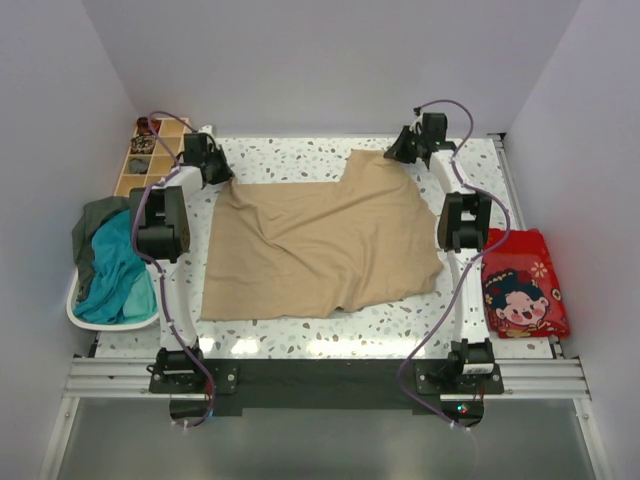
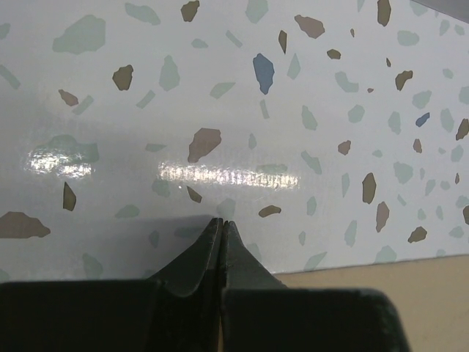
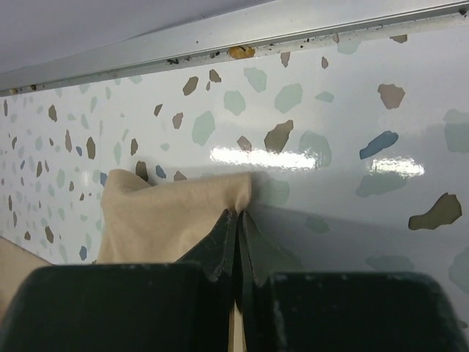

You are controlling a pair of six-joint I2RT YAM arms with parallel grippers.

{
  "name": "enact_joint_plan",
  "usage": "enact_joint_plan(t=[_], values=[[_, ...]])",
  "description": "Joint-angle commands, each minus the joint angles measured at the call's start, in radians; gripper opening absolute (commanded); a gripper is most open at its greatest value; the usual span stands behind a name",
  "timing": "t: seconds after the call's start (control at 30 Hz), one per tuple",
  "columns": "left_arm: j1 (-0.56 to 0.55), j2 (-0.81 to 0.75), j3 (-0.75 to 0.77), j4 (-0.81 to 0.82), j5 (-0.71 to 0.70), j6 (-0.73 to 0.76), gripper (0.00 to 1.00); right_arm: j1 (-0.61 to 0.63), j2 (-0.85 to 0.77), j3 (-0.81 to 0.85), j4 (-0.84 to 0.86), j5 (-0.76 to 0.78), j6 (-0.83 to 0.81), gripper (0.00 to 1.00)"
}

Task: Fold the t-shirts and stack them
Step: Flatten out the tshirt, then grap the side of the flattened tshirt furthest away from the robot with both arms

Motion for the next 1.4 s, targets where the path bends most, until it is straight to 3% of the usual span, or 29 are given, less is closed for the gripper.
enact_joint_plan(t=[0.0,0.4,0.53,0.67,0.87,0.93,1.0,1.37], values=[[0.007,-0.018,0.051,-0.006,0.015,0.007,0.00,-0.013,-0.052,-0.027,0.138,0.034,0.033,0.00],[0.071,-0.038,0.144,0.020,0.015,0.022,0.00,-0.103,-0.265,-0.202,0.300,0.187,0.001,0.00],[0.082,-0.063,0.096,0.039,-0.020,0.030,0.00,-0.110,-0.270,-0.208,0.316,0.187,0.002,0.00],[0.100,-0.099,0.007,0.147,-0.010,0.007,0.00,-0.111,-0.334,-0.365,0.449,0.202,0.022,0.00],[0.100,-0.067,0.019,0.182,0.125,-0.031,0.00,-0.111,-0.275,-0.284,0.391,0.146,0.024,0.00],[0.094,-0.025,0.061,0.181,0.157,-0.051,0.18,-0.111,-0.267,-0.284,0.371,0.135,0.028,0.00],[0.086,0.023,0.120,0.153,0.171,-0.053,0.24,-0.110,-0.264,-0.285,0.365,0.121,0.030,0.00],[-0.024,0.207,0.356,0.020,0.142,0.007,0.33,-0.104,-0.255,-0.327,0.361,0.100,0.031,0.00]])
